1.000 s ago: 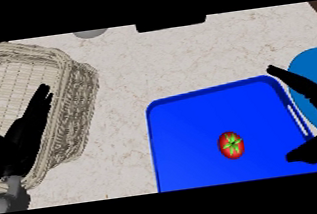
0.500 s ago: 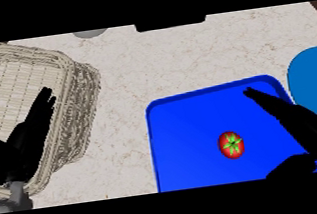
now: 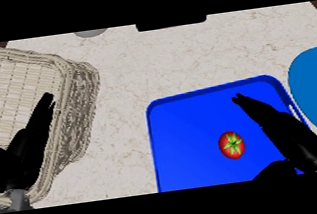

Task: Pick the tomato from the tray and place it in the plate

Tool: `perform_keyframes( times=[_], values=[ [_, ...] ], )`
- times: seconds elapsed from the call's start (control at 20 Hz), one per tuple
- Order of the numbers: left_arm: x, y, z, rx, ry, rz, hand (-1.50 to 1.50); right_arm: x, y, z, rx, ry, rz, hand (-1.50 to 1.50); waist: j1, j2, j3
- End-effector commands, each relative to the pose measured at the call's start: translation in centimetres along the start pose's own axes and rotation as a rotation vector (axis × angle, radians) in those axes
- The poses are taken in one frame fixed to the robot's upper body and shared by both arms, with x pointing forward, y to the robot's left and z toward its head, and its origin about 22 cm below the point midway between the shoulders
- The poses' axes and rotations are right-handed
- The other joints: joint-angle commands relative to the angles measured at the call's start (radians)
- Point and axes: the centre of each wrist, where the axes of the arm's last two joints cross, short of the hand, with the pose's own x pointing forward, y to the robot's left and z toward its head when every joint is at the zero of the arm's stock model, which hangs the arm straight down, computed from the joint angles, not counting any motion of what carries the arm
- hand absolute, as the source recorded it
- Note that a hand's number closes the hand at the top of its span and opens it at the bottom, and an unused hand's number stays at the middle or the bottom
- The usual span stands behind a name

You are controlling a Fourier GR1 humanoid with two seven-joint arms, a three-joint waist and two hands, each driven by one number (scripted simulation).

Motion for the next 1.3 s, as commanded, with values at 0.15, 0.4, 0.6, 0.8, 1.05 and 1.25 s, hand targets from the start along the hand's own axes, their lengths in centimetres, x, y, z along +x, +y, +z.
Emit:
perform_keyframes(
  times=[0.15, 0.4, 0.6, 0.8, 1.05, 1.25],
  values=[
    [-5.8, -1.2, 1.2, 0.019, 0.233, 0.066, 0.0, 0.0, 1.6, -1.0, -0.017, 0.067, 0.048, -1.5, 0.001, 0.029, -0.036],
    [-5.6, -3.0, 0.5, -0.021, 0.214, 0.061, 0.0, 1.0, 3.2, -1.7, 0.044, 0.045, 0.069, -1.5, -0.008, 0.034, -0.037],
    [-5.9, -3.3, 1.0, -0.006, 0.222, 0.089, 0.0, 0.4, 3.6, -1.7, 0.061, 0.058, 0.081, -1.5, -0.014, 0.031, -0.037],
    [-5.6, -3.1, 1.5, -0.012, 0.222, 0.071, 0.0, 1.1, 4.4, -3.1, 0.096, 0.013, 0.182, 1.5, 0.009, 0.031, -0.036],
    [-6.6, -2.9, 1.9, -0.003, 0.228, 0.064, 0.0, 1.5, 5.2, -3.1, 0.059, -0.01, 0.207, 1.5, -0.009, 0.028, -0.037],
    [-5.9, -3.3, 2.0, -0.02, 0.218, 0.08, 0.0, 0.6, 3.4, -6.1, -0.064, 0.173, 0.144, 1.5, 0.001, 0.04, -0.037]
  ],
)
